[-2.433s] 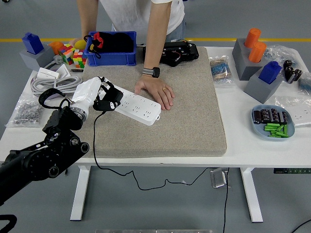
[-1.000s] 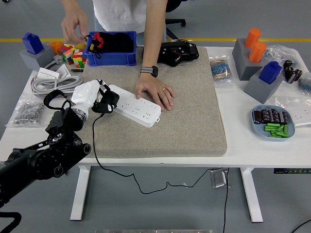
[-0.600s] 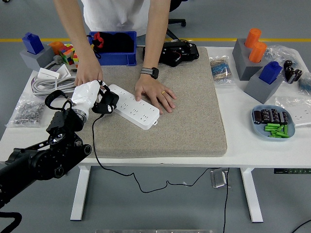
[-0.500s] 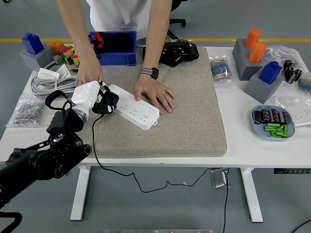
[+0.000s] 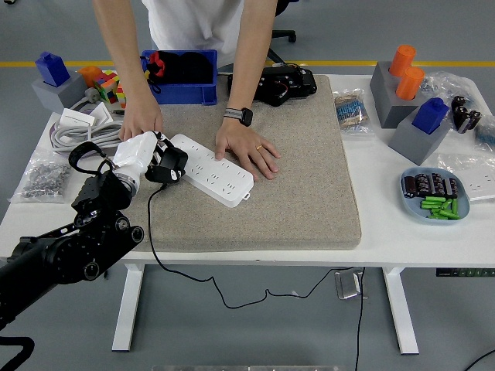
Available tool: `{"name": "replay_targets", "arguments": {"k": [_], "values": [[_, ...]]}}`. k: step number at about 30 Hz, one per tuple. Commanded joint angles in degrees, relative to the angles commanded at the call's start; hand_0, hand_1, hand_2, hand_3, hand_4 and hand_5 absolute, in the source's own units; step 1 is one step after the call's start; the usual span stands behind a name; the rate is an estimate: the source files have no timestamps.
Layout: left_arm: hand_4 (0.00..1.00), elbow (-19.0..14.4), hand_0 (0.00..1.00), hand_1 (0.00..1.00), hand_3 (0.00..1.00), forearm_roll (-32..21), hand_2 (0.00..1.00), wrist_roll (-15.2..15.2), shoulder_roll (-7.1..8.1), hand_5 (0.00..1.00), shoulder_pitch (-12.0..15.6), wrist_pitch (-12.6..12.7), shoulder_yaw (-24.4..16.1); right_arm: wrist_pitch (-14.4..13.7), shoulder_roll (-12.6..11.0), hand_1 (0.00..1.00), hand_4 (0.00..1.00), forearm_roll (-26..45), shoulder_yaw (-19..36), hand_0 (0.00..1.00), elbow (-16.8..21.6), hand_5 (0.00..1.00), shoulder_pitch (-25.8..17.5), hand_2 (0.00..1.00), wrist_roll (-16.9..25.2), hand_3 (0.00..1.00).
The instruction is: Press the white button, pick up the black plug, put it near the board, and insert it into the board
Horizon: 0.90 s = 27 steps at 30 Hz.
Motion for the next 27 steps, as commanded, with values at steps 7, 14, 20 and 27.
{"name": "replay_targets", "arguments": {"k": [7, 14, 20, 27], "values": [[0.998, -0.45, 0.926, 0.990, 0.998, -1.53, 0.980, -2.23, 0.02, 0.693, 0.27, 0.76, -0.50, 0.01, 0.04, 0.686, 0.657, -0.03, -0.04, 0.793, -0.03, 0.428, -0.13, 0.669, -0.01, 0.618], [0.998, -0.48, 0.955, 0.998, 0.998, -2.29, 0.998, -3.84, 0.04, 0.745, 0.37, 1.70, -0.75, 0.02, 0.07, 0.686, 0.657, 0.02, -0.01, 0.792, 0.02, 0.427, -0.03, 0.670, 0.03, 0.619], [0.998, -1.18, 0.971, 0.998, 0.998, -2.69, 0.998, -4.48, 0.17, 0.771, 0.87, 1.70, -1.37, 0.03, 0.10, 0.686, 0.657, -0.03, 0.14, 0.792, -0.05, 0.426, -0.08, 0.669, 0.01, 0.618], [0.998, -4.94, 0.993, 0.998, 0.998, -2.53, 0.998, -4.05, 0.91, 0.790, 2.43, 1.49, -3.52, 0.04, 0.18, 0.686, 0.657, -0.06, 0.22, 0.793, -0.02, 0.426, -0.14, 0.669, 0.02, 0.618]]}}
